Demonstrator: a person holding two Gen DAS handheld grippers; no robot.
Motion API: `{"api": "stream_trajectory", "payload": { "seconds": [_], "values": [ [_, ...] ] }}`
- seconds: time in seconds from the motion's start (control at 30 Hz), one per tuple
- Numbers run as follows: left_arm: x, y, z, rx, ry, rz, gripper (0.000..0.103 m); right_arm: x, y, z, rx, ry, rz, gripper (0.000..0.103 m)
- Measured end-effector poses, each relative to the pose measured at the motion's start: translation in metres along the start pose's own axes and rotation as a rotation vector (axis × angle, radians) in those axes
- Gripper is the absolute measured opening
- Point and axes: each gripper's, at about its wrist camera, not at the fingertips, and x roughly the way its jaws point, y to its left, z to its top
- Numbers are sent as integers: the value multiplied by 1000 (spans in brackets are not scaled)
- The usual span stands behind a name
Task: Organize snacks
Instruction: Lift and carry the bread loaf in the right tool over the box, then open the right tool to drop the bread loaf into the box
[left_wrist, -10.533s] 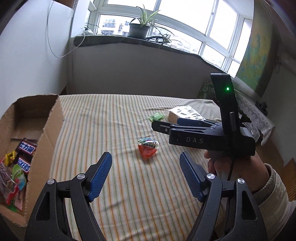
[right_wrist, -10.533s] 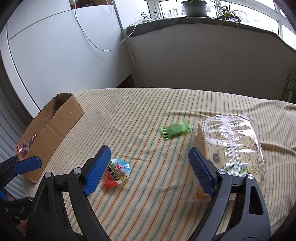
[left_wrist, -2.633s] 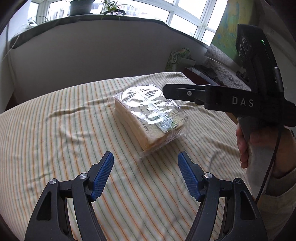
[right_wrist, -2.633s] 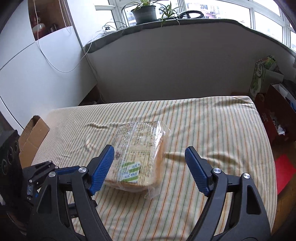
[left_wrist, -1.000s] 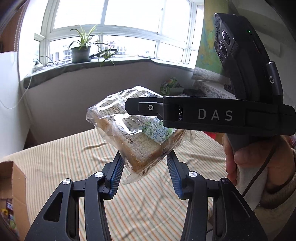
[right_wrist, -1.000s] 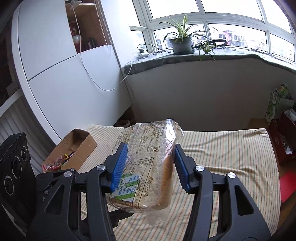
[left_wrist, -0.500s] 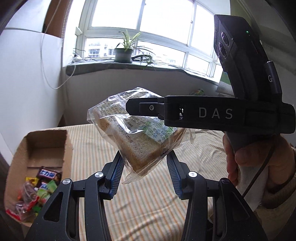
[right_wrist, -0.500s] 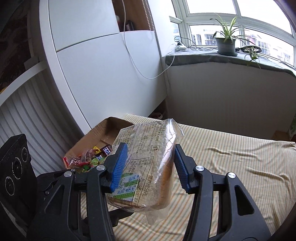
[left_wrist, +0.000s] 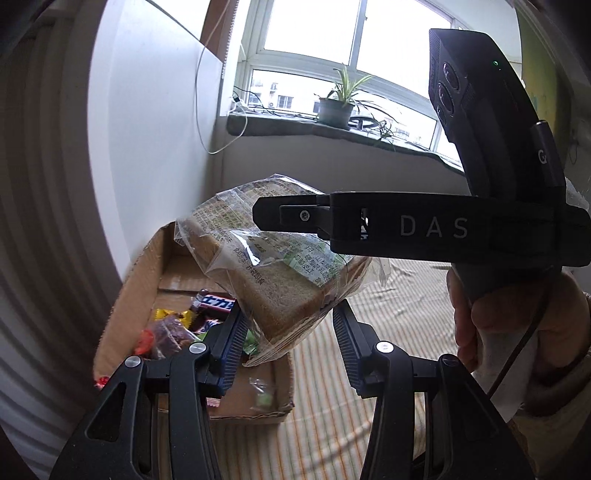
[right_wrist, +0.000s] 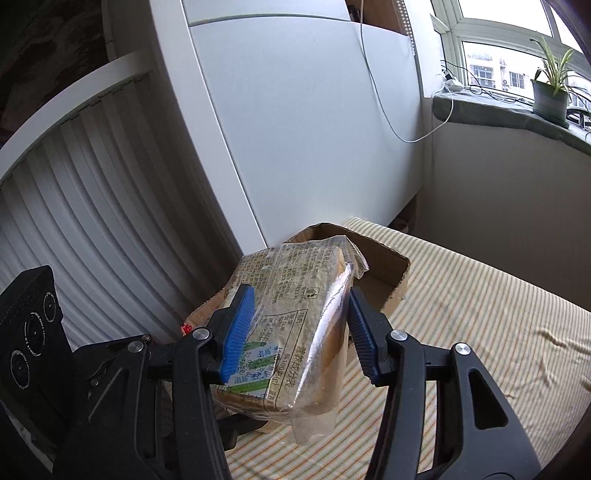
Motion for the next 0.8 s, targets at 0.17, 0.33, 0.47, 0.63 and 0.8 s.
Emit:
{"api": "stream_trajectory", "payload": {
  "seconds": [0.17, 0.33, 0.47, 0.63, 0.8],
  "values": [
    [-5, 13, 0, 3, -7, 13, 46, 6, 4, 7, -14, -4, 13, 53],
    [-1, 25, 4, -8, -6, 25, 47, 21, 1, 16, -11, -2, 29, 53],
    [8, 43, -1, -30, 34, 94, 72, 40, -5, 19, -15, 10, 50, 63],
    [-9, 69, -29, -116, 55, 126, 79, 37, -24, -4, 53, -14, 11, 78],
    [-28, 88, -44, -204, 33, 156, 79, 11, -17, -35, 14, -73, -119, 96]
  ]
}}
